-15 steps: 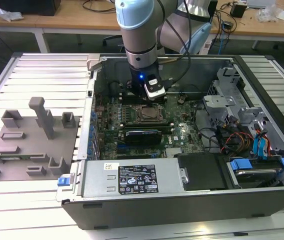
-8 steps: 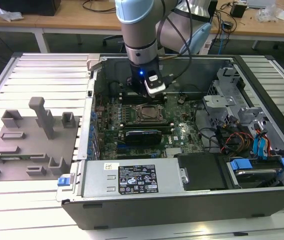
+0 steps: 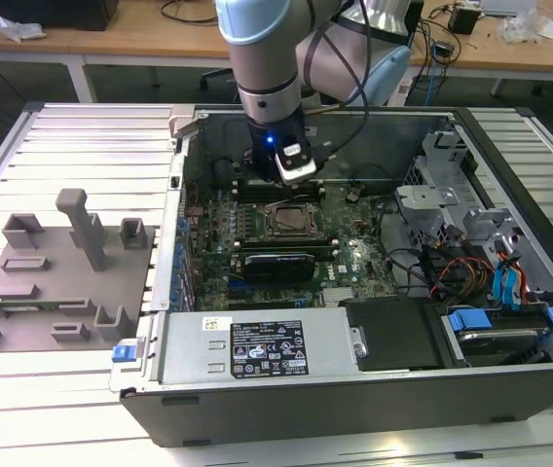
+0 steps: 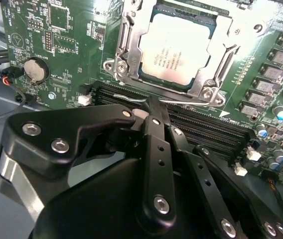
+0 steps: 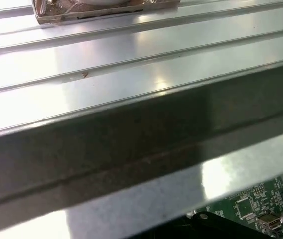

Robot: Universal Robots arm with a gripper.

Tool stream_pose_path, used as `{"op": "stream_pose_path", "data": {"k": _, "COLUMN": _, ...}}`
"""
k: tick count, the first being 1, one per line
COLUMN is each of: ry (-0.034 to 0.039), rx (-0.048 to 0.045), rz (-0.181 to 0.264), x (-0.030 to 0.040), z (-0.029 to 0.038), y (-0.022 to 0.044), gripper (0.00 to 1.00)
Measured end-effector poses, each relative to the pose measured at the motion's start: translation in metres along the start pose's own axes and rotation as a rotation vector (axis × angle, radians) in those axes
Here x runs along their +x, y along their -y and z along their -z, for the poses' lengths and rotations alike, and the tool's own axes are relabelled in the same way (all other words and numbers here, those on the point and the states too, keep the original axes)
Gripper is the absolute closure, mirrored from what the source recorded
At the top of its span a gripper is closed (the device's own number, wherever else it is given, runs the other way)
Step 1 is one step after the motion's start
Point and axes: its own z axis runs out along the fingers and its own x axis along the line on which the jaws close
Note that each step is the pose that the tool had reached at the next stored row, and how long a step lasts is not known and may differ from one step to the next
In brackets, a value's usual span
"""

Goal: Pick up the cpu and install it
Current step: 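Install the first cpu locking lever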

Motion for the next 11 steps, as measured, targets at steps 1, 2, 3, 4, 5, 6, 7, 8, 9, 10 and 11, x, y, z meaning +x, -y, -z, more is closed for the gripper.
{"op": "stream_pose_path", "data": {"k": 1, "ry": 0.0019, "rx": 0.0002, "rz": -0.003, "x": 0.0003, "z": 0.0, "y": -0.0001, "gripper": 0.89}}
{"op": "stream_pose_path", "data": {"k": 2, "ry": 0.0062, "rx": 0.0001, "rz": -0.008, "x": 0.0007, "z": -0.0003, "y": -0.0001, "gripper": 0.89}}
{"op": "stream_pose_path", "data": {"k": 3, "ry": 0.0101, "rx": -0.0004, "rz": -0.01, "x": 0.0008, "z": -0.0007, "y": 0.0, "gripper": 0.89}}
{"op": "stream_pose_path", "data": {"k": 4, "ry": 0.0189, "rx": -0.002, "rz": -0.014, "x": 0.0012, "z": -0.0015, "y": 0.0002, "gripper": 0.89}}
{"op": "stream_pose_path", "data": {"k": 5, "ry": 0.0273, "rx": -0.0039, "rz": -0.016, "x": 0.0015, "z": -0.0024, "y": 0.0004, "gripper": 0.89}}
{"op": "stream_pose_path", "data": {"k": 6, "ry": 0.035, "rx": -0.0059, "rz": -0.017, "x": 0.0021, "z": -0.0032, "y": 0.0006, "gripper": 0.89}}
{"op": "stream_pose_path", "data": {"k": 7, "ry": 0.0491, "rx": -0.0102, "rz": -0.017, "x": 0.0039, "z": -0.0048, "y": 0.0013, "gripper": 0.89}}
{"op": "stream_pose_path", "data": {"k": 8, "ry": 0.0556, "rx": -0.0123, "rz": -0.016, "x": 0.0057, "z": -0.0055, "y": 0.0019, "gripper": 0.89}}
{"op": "stream_pose_path", "data": {"k": 9, "ry": 0.0623, "rx": -0.0143, "rz": -0.016, "x": 0.0079, "z": -0.0066, "y": 0.0026, "gripper": 0.89}}
{"op": "stream_pose_path", "data": {"k": 10, "ry": 0.065, "rx": -0.0151, "rz": -0.015, "x": 0.0086, "z": -0.0072, "y": 0.003, "gripper": 0.89}}
{"op": "stream_pose_path", "data": {"k": 11, "ry": 0.0672, "rx": -0.0157, "rz": -0.015, "x": 0.0092, "z": -0.0078, "y": 0.0034, "gripper": 0.89}}
